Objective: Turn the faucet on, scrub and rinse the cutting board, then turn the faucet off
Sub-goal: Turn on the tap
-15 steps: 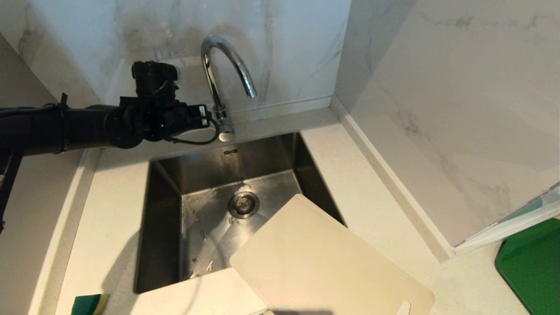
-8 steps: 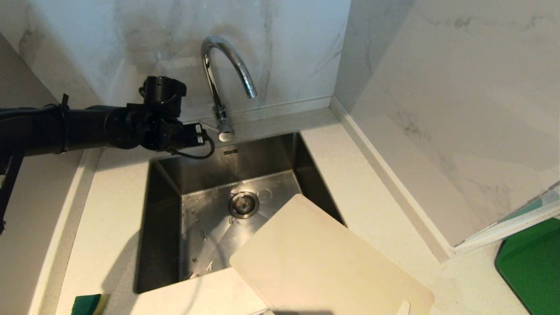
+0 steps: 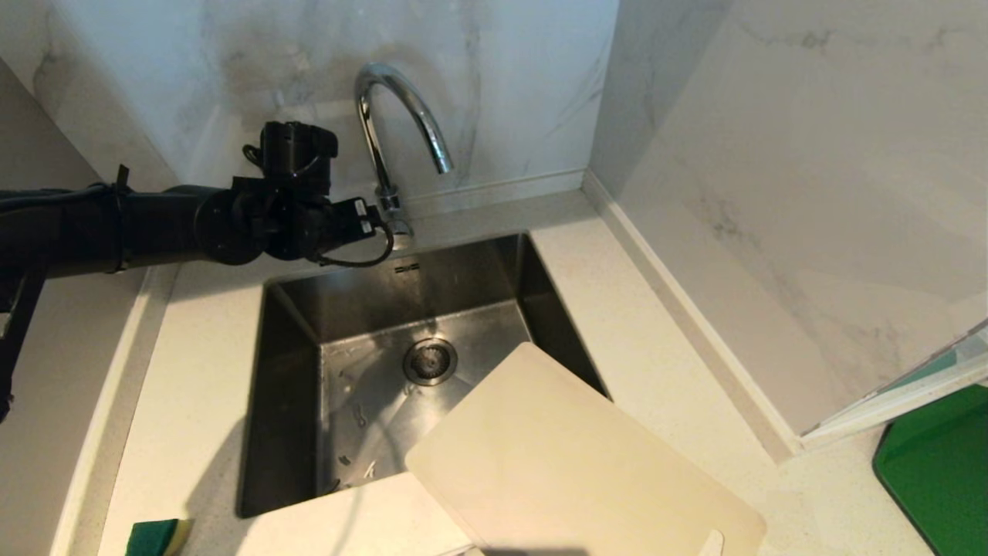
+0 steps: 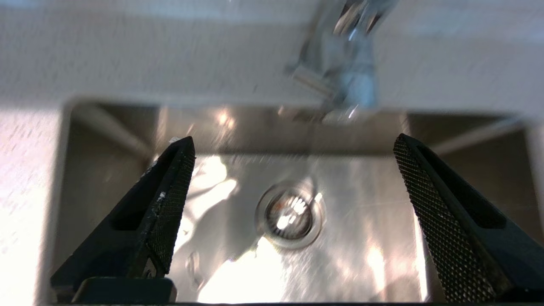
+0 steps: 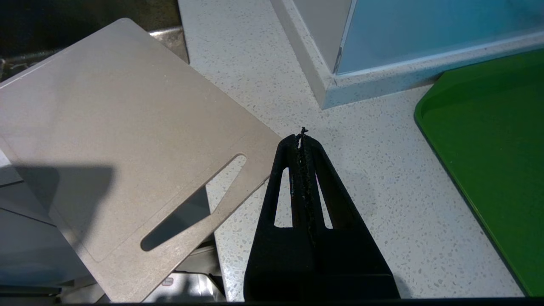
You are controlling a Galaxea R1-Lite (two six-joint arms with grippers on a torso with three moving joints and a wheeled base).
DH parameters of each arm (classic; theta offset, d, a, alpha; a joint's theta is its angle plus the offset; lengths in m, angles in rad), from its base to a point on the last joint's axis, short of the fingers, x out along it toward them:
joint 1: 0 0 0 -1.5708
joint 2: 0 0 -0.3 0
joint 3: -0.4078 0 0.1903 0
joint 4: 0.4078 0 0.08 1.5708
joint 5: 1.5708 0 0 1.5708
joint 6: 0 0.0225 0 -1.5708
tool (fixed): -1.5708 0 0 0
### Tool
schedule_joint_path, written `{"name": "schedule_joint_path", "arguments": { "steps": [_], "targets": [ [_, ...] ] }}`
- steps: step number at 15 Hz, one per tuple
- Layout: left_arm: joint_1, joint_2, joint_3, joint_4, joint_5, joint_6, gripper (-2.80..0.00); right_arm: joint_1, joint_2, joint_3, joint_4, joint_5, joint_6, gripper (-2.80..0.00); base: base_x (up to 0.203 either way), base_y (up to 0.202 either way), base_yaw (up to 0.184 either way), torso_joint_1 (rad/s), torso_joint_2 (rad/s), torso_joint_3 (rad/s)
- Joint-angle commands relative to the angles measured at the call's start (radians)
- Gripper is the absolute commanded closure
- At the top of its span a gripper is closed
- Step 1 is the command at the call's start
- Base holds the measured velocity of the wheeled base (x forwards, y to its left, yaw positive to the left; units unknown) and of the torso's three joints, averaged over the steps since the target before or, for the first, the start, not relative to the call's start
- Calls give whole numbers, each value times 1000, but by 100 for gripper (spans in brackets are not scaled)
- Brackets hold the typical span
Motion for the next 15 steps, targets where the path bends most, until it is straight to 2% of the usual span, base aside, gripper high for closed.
{"name": "schedule_joint_path", "arguments": {
  "steps": [1, 3, 6, 10, 15],
  "targets": [
    [2, 20, 0, -44, 16, -2, -280, 0, 0, 2, 0, 0, 0, 0, 0, 0, 0, 0, 0, 0],
    [15, 50, 0, -114, 68, -5, -280, 0, 0, 2, 0, 1, 0, 0, 0, 0, 0, 0, 0, 0],
    [-2, 57, 0, -192, 74, -4, -280, 0, 0, 2, 0, 0, 0, 0, 0, 0, 0, 0, 0, 0],
    [-20, 70, 0, -239, 104, -7, -280, 0, 0, 2, 0, 0, 0, 0, 0, 0, 0, 0, 0, 0],
    [-20, 83, 0, -242, 224, 1, -280, -1, 0, 2, 0, 0, 0, 0, 0, 0, 0, 0, 0, 0]
  ]
}}
